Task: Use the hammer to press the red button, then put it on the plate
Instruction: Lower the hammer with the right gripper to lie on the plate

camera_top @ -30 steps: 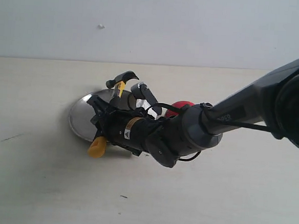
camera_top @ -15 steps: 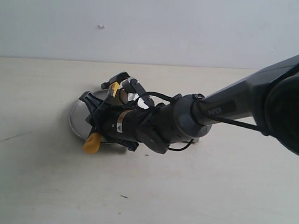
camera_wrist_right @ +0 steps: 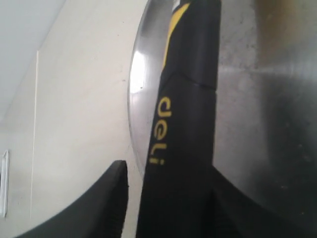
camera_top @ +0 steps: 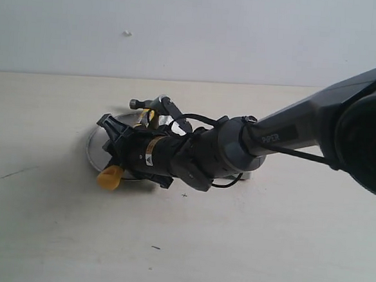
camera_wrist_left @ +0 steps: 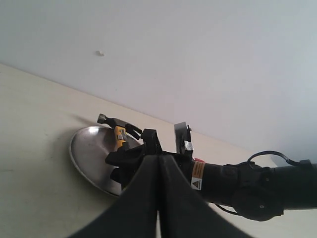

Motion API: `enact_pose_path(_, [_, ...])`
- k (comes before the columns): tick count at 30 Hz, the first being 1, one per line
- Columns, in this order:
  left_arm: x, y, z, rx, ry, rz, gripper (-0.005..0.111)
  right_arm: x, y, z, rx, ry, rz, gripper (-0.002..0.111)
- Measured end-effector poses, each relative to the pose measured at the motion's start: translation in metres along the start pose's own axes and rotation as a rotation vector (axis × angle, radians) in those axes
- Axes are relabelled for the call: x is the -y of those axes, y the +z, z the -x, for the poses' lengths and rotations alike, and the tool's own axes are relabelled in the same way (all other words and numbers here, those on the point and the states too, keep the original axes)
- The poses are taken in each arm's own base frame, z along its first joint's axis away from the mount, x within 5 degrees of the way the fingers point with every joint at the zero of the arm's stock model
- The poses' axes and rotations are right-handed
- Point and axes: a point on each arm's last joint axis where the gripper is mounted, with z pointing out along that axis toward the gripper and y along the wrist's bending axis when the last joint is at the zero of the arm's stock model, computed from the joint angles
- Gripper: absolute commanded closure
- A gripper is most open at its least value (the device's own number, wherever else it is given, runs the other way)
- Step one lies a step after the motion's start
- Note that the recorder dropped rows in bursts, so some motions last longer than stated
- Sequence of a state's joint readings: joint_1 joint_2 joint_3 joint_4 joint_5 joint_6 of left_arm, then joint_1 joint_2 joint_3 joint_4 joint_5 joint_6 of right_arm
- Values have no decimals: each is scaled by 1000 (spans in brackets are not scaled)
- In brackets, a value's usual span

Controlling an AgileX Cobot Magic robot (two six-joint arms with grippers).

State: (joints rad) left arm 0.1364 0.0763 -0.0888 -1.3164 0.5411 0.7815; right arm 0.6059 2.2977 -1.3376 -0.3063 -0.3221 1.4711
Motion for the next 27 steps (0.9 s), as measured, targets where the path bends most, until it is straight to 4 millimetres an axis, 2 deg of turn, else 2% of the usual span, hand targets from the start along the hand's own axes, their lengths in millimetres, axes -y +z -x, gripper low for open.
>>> enact_pose_path(7, [0,0,0,0,0,0,107,4,0,0,-5,16,-52,49])
enact_pose_path(12, [0,0,0,0,0,0,107,0,-5,2,-1,18,-82,44])
enact_pose_path(27, [0,0,0,0,0,0,107,-17,-33,14,18,19,-242,43])
